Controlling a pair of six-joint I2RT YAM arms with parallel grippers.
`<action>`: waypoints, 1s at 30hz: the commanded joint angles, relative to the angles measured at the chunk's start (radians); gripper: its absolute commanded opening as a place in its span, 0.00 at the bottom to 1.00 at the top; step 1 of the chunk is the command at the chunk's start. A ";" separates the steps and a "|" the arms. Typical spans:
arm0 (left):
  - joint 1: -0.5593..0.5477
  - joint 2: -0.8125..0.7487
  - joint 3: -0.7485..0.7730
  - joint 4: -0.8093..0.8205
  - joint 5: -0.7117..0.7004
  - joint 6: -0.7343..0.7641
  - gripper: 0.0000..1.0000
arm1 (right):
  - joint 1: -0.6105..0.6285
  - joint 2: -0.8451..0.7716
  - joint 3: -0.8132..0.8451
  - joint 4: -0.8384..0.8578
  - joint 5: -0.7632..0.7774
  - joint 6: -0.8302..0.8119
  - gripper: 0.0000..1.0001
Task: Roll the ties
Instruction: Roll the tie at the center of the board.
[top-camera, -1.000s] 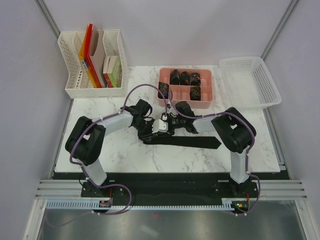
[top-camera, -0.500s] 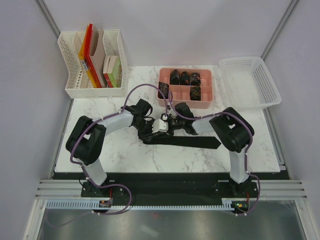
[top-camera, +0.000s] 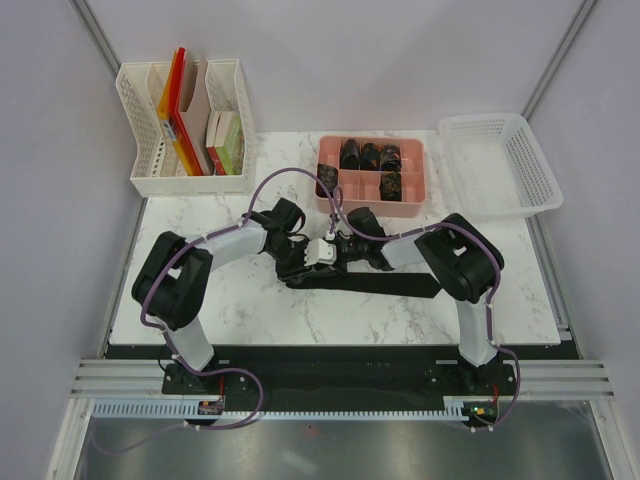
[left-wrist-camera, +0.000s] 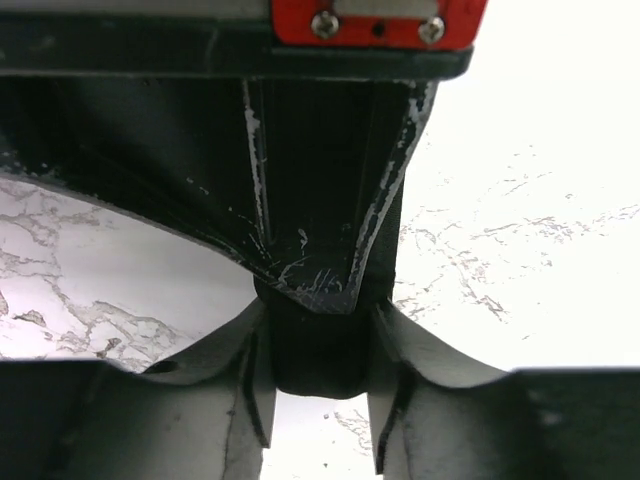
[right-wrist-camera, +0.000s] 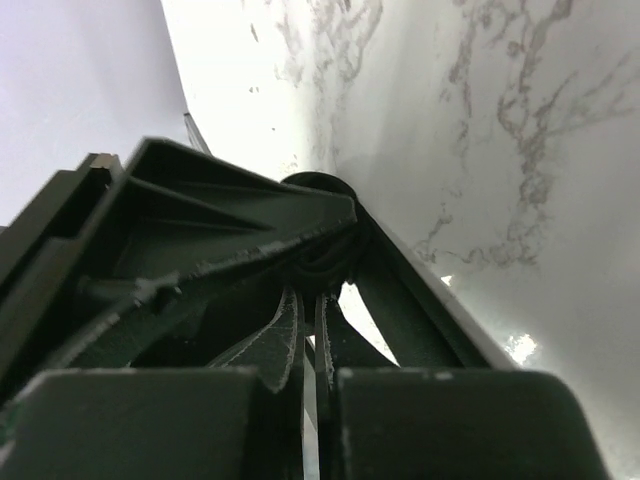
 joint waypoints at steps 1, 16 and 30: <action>0.006 0.005 -0.026 -0.086 -0.065 -0.006 0.47 | -0.005 0.011 0.009 -0.131 0.036 -0.114 0.00; 0.035 -0.078 0.029 -0.106 0.078 -0.043 0.64 | -0.033 0.034 0.016 -0.274 0.091 -0.257 0.00; 0.089 -0.062 -0.017 -0.019 0.145 -0.006 0.76 | -0.036 0.049 0.044 -0.344 0.114 -0.321 0.00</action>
